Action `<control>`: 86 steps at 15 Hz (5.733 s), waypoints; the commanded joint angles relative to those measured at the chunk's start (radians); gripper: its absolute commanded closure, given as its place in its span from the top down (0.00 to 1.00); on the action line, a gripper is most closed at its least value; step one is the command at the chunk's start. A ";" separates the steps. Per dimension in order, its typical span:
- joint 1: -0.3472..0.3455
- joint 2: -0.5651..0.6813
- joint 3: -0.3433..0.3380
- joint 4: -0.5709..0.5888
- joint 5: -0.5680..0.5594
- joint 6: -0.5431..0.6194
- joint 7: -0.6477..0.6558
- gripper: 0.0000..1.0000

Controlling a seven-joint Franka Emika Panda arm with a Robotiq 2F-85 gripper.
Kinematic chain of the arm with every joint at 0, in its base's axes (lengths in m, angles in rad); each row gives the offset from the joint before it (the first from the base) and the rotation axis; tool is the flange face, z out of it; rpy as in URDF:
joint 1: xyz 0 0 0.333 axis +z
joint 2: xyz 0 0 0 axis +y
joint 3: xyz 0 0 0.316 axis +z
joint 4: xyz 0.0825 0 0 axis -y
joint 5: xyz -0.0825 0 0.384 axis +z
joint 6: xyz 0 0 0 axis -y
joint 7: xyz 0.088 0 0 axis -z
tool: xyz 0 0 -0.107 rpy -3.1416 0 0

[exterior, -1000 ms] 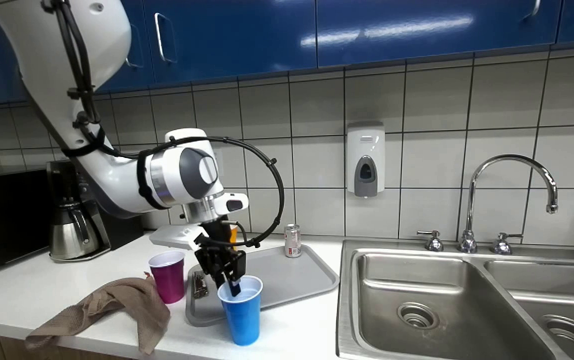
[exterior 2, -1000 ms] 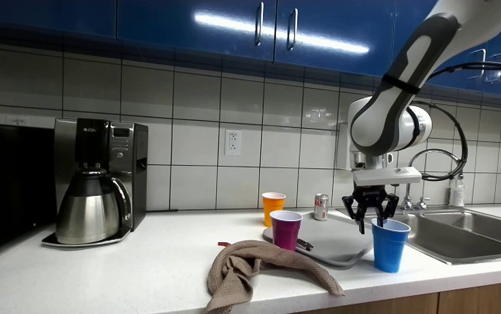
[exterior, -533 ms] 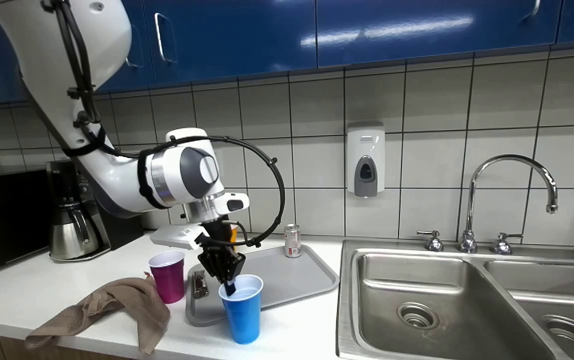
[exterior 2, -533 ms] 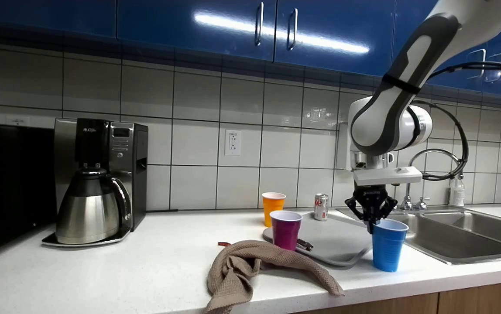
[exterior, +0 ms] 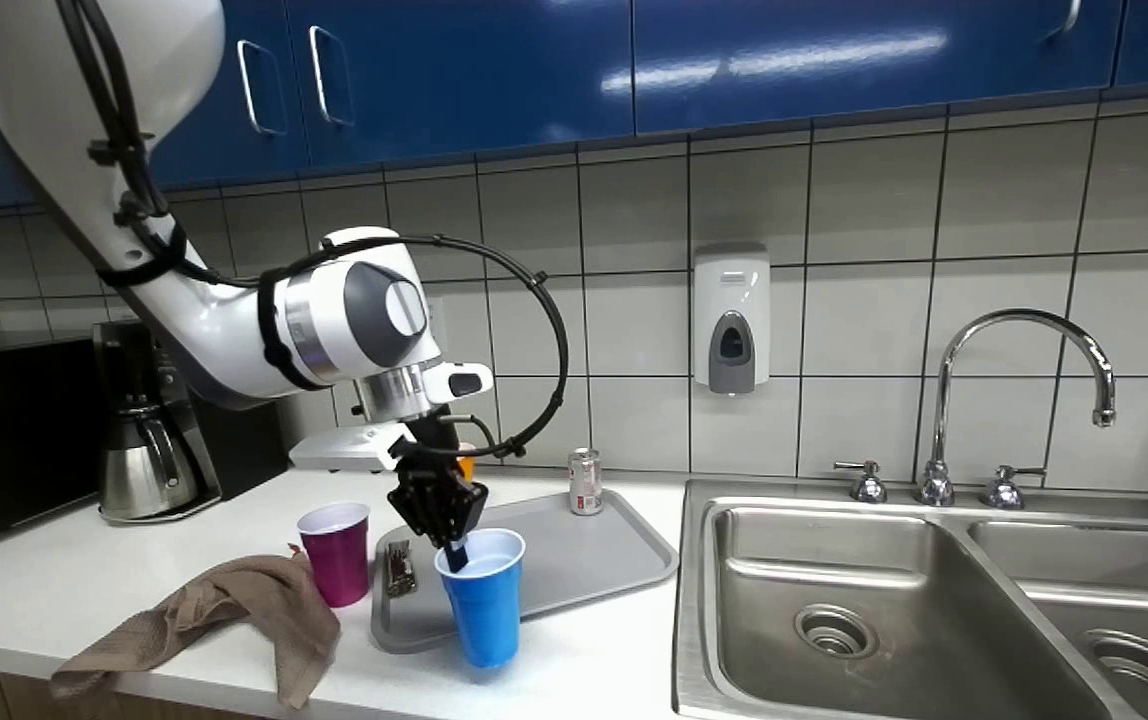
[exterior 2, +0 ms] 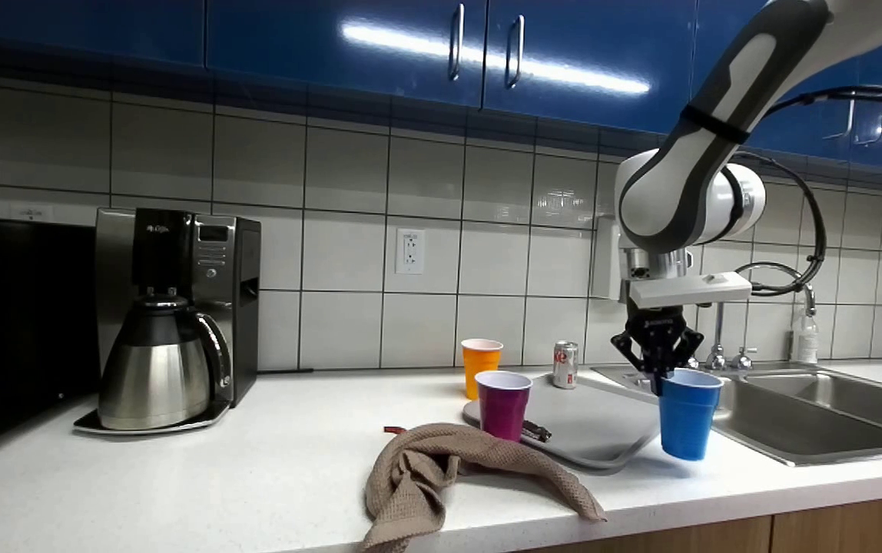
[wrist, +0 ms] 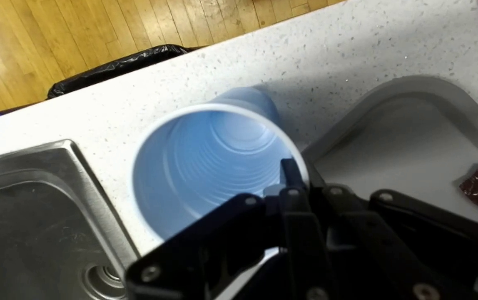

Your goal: Put the plastic cups on the tray

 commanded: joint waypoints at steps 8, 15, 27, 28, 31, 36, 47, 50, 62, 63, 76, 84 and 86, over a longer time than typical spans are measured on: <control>0.013 -0.017 0.022 0.058 0.004 -0.020 0.033 0.01; 0.053 0.046 0.059 0.116 -0.003 -0.018 0.105 0.01; 0.123 0.202 0.034 0.214 -0.014 -0.003 0.195 0.01; 0.126 0.207 0.031 0.221 -0.013 -0.004 0.197 0.01; 0.132 0.221 0.022 0.237 -0.019 0.001 0.205 0.01; 0.143 0.250 0.004 0.266 -0.014 0.002 0.205 0.01; 0.163 0.240 -0.027 0.269 -0.007 -0.067 0.194 0.67; 0.162 0.211 -0.029 0.254 -0.027 -0.103 0.190 0.88; 0.149 0.207 -0.017 0.259 -0.006 -0.113 0.176 1.00; 0.149 0.208 -0.017 0.259 -0.006 -0.113 0.176 1.00; 0.149 0.209 -0.017 0.259 -0.006 -0.113 0.176 1.00; 0.149 0.209 -0.017 0.259 -0.006 -0.113 0.176 1.00; 0.149 0.209 -0.017 0.259 -0.006 -0.113 0.176 1.00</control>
